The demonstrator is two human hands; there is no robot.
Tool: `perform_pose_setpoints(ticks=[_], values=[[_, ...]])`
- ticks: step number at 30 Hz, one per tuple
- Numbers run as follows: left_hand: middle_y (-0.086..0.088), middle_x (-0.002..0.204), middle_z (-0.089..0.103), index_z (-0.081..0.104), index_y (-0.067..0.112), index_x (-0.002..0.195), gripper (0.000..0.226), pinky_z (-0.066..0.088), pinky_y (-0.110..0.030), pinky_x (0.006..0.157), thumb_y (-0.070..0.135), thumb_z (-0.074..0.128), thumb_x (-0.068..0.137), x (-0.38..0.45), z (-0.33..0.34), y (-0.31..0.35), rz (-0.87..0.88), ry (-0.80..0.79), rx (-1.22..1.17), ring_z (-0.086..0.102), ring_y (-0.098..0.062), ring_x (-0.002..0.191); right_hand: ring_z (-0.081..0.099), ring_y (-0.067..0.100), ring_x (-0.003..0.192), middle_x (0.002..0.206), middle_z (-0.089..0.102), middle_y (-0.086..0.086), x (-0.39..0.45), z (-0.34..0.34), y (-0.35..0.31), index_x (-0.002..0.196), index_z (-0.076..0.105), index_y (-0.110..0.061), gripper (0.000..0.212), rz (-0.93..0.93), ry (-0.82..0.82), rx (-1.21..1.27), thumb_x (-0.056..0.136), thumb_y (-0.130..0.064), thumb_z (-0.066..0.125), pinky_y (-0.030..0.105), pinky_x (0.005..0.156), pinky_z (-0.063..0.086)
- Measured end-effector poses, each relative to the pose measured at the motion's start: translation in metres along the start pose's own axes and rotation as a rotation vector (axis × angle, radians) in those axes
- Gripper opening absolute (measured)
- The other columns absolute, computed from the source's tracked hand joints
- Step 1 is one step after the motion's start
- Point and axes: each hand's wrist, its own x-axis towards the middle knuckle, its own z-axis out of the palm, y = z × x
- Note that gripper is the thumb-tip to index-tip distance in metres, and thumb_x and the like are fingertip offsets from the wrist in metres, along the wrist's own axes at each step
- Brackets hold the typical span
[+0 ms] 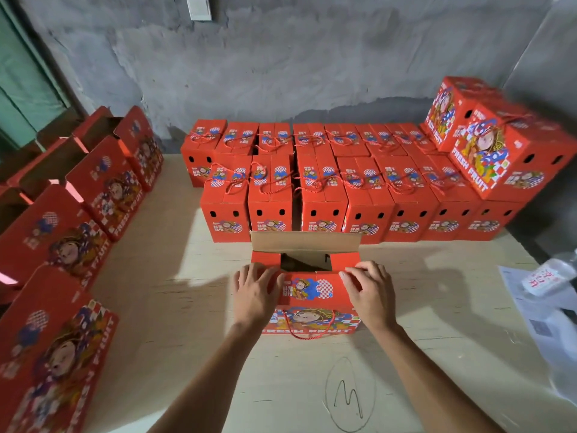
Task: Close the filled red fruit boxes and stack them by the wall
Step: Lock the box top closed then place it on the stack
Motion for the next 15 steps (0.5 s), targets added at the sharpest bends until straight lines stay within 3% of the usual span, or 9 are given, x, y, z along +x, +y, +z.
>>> perform_pose_setpoints(ticks=[5,9,12,15], values=[[0.001,0.095,0.066,0.076,0.020,0.094,0.022,0.040,-0.039,0.085,0.039,0.065,0.098,0.009,-0.003,0.001,-0.014,0.029,-0.053,0.056,-0.025,0.088,0.051,0.021,0.079,0.078,0.060,-0.003,0.010,0.003,-0.002,0.070,0.067,-0.013,0.043,-0.027,0.020,-0.020,0.102,-0.040,0.057,0.033,0.072,0.037],[-0.003,0.110,0.065,0.076,0.015,0.094,0.033,0.039,-0.043,0.094,0.042,0.058,0.101,0.024,-0.002,0.004,-0.097,-0.111,-0.005,0.054,-0.027,0.102,0.054,0.023,0.087,0.091,0.065,0.001,0.023,0.004,-0.007,0.073,0.073,-0.010,0.037,0.031,-0.117,-0.096,0.098,-0.037,0.064,0.037,0.077,0.044],[-0.009,0.142,0.049,0.065,0.012,0.120,0.038,0.036,-0.046,0.110,0.043,0.060,0.099,0.030,0.001,0.005,-0.145,-0.152,-0.078,0.042,-0.029,0.129,0.058,0.032,0.118,0.129,0.063,0.012,0.025,0.006,-0.011,0.097,0.069,-0.008,0.030,0.142,-0.168,-0.040,0.090,-0.036,0.076,0.043,0.097,0.049],[-0.014,0.165,0.019,0.026,0.010,0.153,0.087,0.031,-0.048,0.119,0.043,0.075,0.089,0.033,0.002,0.003,-0.327,-0.146,-0.340,0.026,-0.031,0.149,0.051,0.029,0.136,0.151,0.046,0.017,0.025,0.007,-0.010,0.142,0.044,-0.004,0.070,0.294,-0.225,0.204,0.089,-0.034,0.078,0.037,0.095,0.054]])
